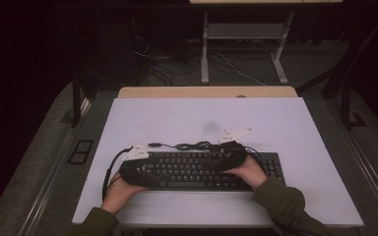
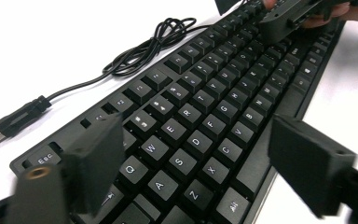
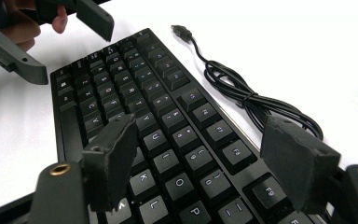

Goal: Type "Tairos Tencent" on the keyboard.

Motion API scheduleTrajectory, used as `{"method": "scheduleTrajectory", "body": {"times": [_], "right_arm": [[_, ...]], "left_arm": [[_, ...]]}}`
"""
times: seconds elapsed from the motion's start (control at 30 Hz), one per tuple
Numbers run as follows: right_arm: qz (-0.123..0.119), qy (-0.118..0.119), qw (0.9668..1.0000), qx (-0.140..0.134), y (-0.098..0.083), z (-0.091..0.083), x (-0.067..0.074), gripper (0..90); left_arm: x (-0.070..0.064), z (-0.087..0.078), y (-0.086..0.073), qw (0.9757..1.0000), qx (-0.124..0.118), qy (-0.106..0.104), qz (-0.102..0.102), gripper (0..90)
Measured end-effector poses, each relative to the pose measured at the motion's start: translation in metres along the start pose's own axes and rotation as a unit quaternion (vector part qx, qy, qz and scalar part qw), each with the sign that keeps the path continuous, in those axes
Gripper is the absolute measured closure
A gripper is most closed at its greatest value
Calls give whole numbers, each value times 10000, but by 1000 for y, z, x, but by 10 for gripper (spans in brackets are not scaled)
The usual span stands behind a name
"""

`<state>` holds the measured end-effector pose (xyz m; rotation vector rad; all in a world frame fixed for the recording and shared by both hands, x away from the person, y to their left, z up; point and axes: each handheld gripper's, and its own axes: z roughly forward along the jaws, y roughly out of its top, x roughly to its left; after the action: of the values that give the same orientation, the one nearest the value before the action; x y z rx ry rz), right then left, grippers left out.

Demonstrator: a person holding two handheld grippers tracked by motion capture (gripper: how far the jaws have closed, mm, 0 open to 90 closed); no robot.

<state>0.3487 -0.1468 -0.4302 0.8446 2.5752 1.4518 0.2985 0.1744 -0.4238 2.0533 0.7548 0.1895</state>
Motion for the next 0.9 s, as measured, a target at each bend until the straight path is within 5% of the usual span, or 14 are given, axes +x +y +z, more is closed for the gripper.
{"method": "scheduleTrajectory", "body": {"times": [0.67,0.9], "right_arm": [[-19,32,10000,4,0,0,2,267],[-34,27,10000,-3,0,0,2,267]], "left_arm": [[5,3,-3,9998,181,-92,-19,819],[6,8,-3,9996,292,-40,-18,892]]}}
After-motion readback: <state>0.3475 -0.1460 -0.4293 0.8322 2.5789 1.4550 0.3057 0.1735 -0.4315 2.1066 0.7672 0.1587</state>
